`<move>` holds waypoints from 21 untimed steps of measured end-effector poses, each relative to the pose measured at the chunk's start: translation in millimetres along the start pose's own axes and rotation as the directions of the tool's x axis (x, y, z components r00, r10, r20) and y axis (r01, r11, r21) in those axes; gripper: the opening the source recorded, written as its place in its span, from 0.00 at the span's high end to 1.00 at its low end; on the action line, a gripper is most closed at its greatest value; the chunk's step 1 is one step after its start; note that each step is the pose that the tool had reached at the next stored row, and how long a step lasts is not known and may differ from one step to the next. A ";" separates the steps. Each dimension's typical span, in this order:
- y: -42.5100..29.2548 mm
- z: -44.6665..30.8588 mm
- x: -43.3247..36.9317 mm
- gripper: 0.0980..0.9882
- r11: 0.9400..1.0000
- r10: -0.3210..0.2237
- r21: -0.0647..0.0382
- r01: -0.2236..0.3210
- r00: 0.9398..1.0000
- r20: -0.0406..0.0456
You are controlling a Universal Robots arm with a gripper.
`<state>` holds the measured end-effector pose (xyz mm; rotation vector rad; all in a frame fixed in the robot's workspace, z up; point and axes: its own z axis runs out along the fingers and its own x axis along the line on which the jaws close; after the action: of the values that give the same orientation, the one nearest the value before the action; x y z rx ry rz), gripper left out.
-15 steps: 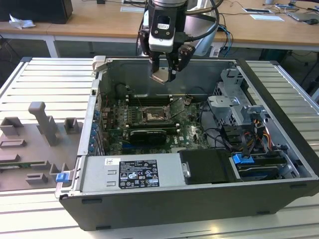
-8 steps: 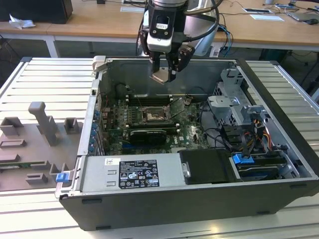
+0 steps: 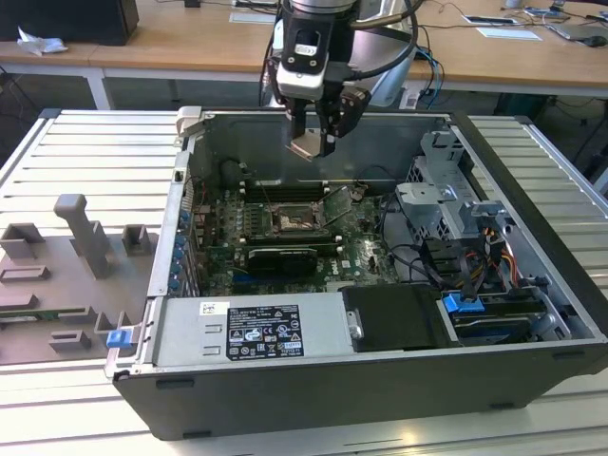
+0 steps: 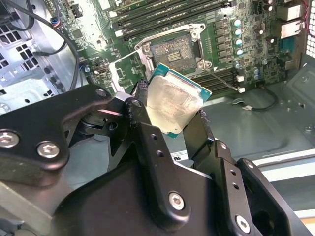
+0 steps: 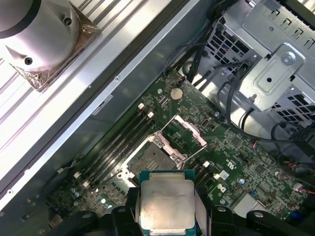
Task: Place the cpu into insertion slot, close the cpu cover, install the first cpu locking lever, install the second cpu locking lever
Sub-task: 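Place the cpu into insertion slot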
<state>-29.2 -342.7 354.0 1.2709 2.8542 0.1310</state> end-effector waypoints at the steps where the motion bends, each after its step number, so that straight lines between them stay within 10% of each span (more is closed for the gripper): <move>1: 0.0 0.0 0.0 0.51 1.000 0.004 0.000 -0.004 1.000 0.000; 21: 0.0 0.6 0.0 0.51 0.992 0.125 -0.003 -0.125 0.992 0.010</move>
<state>-29.2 -342.7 353.4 1.4456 2.7640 0.1290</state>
